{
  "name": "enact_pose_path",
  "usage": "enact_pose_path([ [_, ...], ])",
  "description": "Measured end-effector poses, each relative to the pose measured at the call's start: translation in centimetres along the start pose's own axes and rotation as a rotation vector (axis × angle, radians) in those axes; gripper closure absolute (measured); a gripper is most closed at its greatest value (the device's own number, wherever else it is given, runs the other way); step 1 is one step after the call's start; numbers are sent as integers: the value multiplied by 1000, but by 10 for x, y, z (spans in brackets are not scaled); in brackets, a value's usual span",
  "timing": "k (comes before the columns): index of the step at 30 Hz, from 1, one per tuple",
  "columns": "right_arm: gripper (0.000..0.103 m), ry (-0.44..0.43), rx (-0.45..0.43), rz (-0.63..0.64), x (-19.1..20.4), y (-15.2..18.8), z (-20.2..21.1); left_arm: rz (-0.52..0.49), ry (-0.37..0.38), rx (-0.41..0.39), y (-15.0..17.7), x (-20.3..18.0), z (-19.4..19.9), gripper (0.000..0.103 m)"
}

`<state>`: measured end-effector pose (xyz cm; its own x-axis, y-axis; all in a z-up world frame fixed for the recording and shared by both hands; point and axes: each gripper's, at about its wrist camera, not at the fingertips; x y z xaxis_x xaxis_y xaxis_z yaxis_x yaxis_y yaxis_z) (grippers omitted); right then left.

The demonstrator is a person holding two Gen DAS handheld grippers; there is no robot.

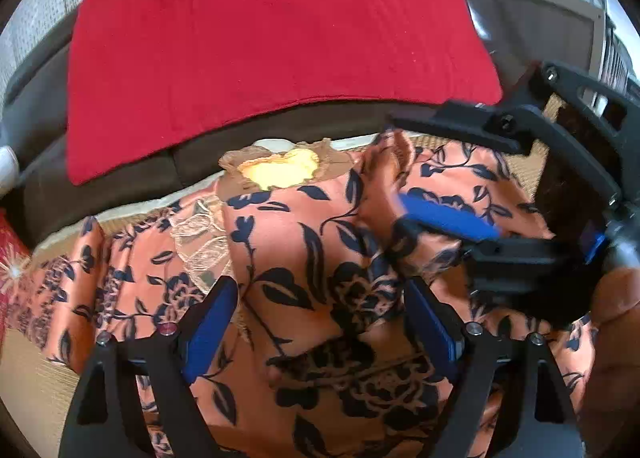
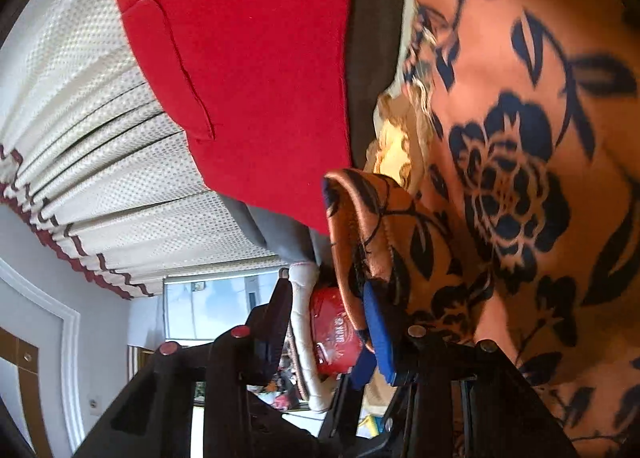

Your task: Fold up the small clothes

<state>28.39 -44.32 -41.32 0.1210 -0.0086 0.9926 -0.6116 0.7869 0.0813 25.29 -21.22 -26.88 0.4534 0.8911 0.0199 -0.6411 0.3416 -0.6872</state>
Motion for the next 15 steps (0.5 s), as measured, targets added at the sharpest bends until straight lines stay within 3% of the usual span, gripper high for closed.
enact_pose_path([
  [2,63,-15,29,-17,-4,0,-8,-6,-37,-10,0,-1,-2,17],
  [6,63,-11,72,-7,4,-1,-10,6,-44,4,-1,2,-12,20],
  [7,63,-9,89,-4,5,-1,-13,10,-38,10,-1,2,-16,28],
  [9,63,-4,105,4,7,0,-14,29,-8,30,-3,4,-22,33],
  [15,62,9,103,7,15,-4,-2,54,52,24,-8,3,-19,32],
])
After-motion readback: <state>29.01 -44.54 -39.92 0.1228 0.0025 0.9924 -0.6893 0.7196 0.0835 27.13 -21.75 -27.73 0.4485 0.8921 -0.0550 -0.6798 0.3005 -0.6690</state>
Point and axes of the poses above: each gripper's, at about its wrist camera, not at the fingertips, and z roughly against the way its jaws point, x to its left, y to its underside, and after that the axes turned 5 degrees about z, right-handed
